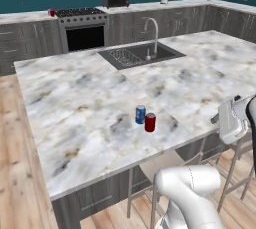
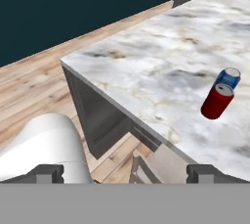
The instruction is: Four empty soda cans are scattered around the kitchen. Gather all the cans and cluster them next to the stove for recycling.
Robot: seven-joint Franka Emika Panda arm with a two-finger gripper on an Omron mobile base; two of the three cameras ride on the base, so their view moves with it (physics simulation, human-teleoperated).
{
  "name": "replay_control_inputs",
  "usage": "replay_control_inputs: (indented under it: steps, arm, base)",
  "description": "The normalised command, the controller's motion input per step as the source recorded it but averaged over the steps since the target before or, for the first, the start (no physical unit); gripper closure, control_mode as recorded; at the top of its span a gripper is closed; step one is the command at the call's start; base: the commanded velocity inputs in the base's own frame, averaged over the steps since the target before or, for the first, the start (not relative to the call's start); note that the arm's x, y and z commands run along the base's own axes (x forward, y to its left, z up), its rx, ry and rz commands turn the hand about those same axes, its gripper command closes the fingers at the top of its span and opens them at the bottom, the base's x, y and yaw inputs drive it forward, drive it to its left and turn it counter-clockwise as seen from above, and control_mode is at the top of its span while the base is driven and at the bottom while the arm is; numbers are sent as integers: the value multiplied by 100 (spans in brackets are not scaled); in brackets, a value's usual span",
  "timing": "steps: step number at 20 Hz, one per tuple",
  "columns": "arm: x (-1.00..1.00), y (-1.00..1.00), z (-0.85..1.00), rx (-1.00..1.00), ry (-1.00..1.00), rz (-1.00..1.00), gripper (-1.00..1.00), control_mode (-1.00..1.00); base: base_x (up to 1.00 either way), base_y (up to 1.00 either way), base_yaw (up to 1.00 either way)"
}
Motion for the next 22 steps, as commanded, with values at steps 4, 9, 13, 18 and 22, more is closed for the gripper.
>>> replay_control_inputs:
  steps: [4, 9, 13, 18, 22]
  arm:
    - [0, 0, 0, 0, 0, 0, -100, 100]
    - [72, 48, -14, -7, 7, -11, -100, -100]
    - [87, 57, -21, -9, 8, -20, -100, -100]
    - [81, 50, -16, -10, 11, -23, -100, -100]
    - [88, 50, -15, -9, 11, -20, -100, -100]
  base:
    - [86, 41, -7]
    - [18, 9, -2]
    - [0, 0, 0]
    - [0, 0, 0]
    - [0, 0, 0]
